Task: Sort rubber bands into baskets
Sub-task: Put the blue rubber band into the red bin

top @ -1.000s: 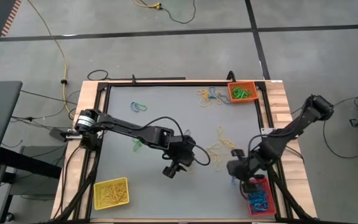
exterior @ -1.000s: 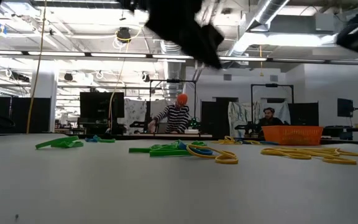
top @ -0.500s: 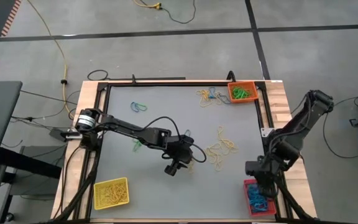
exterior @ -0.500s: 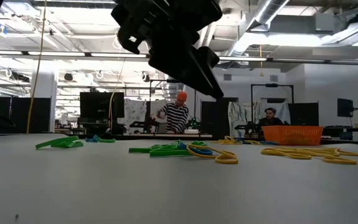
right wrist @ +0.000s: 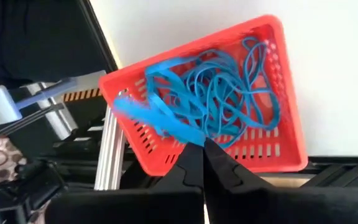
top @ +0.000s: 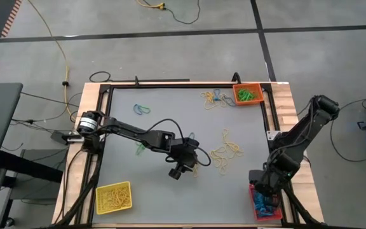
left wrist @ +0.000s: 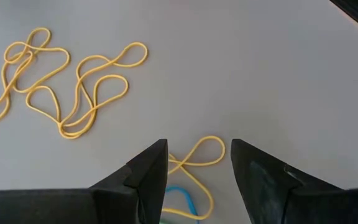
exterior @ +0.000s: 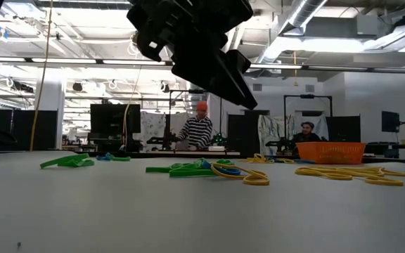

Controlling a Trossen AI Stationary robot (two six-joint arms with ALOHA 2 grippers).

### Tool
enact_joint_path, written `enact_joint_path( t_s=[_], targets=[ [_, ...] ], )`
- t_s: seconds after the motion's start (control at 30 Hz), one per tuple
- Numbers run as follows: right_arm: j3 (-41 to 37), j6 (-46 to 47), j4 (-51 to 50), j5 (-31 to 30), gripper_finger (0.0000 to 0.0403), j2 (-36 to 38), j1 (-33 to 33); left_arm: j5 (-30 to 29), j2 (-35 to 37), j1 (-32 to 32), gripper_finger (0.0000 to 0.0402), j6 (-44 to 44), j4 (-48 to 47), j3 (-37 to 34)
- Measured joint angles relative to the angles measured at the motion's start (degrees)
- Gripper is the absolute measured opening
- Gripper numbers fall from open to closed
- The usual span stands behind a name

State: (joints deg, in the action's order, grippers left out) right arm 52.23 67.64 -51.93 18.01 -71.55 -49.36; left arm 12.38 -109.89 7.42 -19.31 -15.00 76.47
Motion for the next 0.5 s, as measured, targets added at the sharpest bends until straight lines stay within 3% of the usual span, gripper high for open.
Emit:
enact_joint_path(
  t_s=[0.5],
  targets=[
    [0.0, 0.1, -2.0, -0.6, 0.0018, -0.3, 0.0, 0.0, 0.0, 0.0, 0.0167, 0.3, 0.0, 0.0]
  ],
)
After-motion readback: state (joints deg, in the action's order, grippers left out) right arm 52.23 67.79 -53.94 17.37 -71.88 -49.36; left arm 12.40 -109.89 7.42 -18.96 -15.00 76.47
